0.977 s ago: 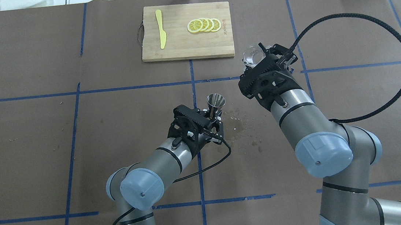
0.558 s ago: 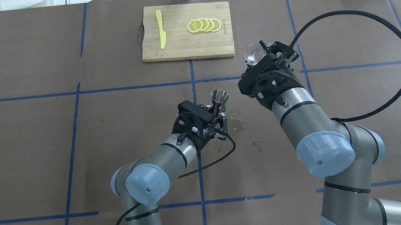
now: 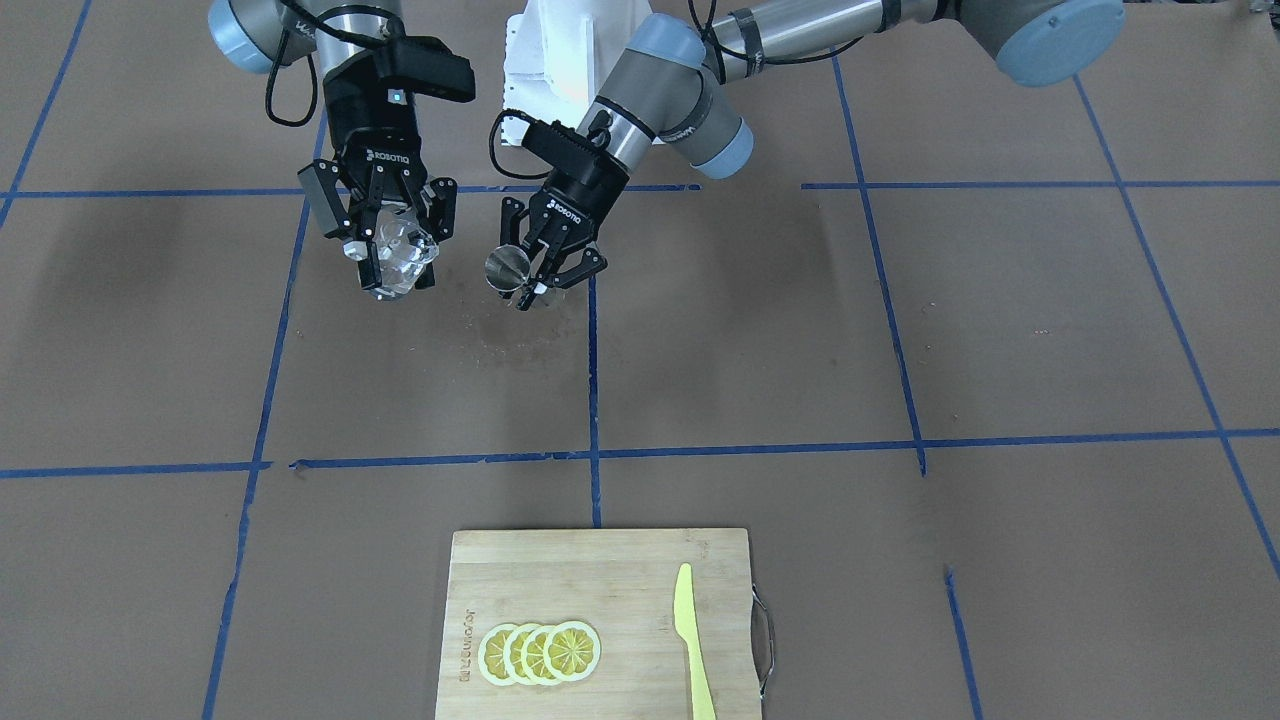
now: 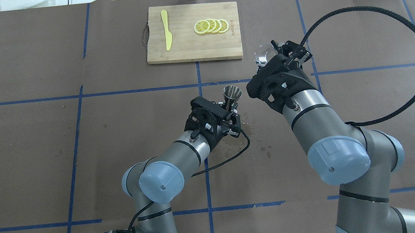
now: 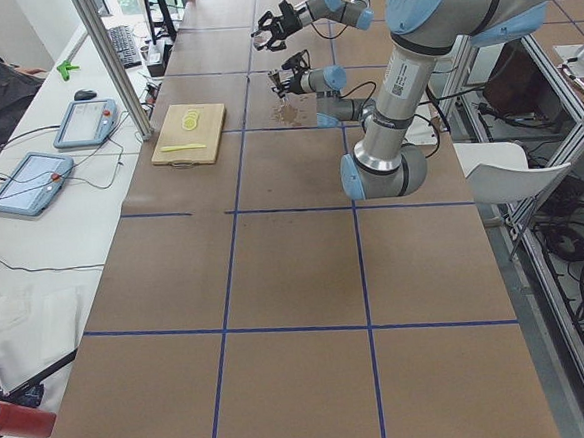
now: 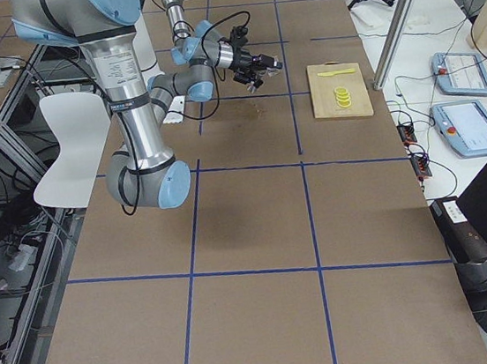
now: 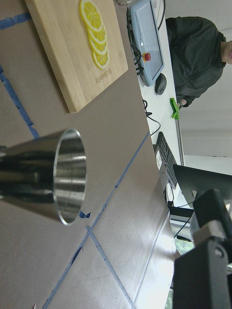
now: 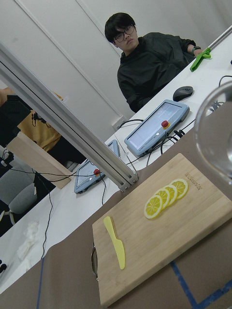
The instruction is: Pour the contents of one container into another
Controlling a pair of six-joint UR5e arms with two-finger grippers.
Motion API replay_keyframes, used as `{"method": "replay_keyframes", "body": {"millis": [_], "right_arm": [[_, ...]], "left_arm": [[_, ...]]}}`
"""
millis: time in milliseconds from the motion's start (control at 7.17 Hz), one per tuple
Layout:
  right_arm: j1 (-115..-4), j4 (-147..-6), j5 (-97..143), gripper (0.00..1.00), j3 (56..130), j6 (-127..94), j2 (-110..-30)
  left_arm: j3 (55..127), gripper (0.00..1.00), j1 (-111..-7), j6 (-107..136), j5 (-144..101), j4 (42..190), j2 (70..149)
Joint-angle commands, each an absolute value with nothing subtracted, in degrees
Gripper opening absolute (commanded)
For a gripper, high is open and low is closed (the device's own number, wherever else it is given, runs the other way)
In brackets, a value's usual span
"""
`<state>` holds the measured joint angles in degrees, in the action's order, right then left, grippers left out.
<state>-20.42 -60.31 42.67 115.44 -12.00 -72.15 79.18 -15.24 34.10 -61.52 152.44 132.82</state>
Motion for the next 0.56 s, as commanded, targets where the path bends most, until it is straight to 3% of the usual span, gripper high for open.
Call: {"method": "replay_keyframes", "body": {"millis": [0,419], "right_arm": [[-20.39,-60.47,42.45,0.0,115.58,-10.9,-72.16],[-19.87,-62.4,41.31,0.0,115.58,-10.72,-72.07]], "left_arm": [[78.05,0.0,-15.29,34.1,-61.52,152.4,133.68],[76.38,0.0,-15.29,34.1,-61.44,152.4,135.61]]}}
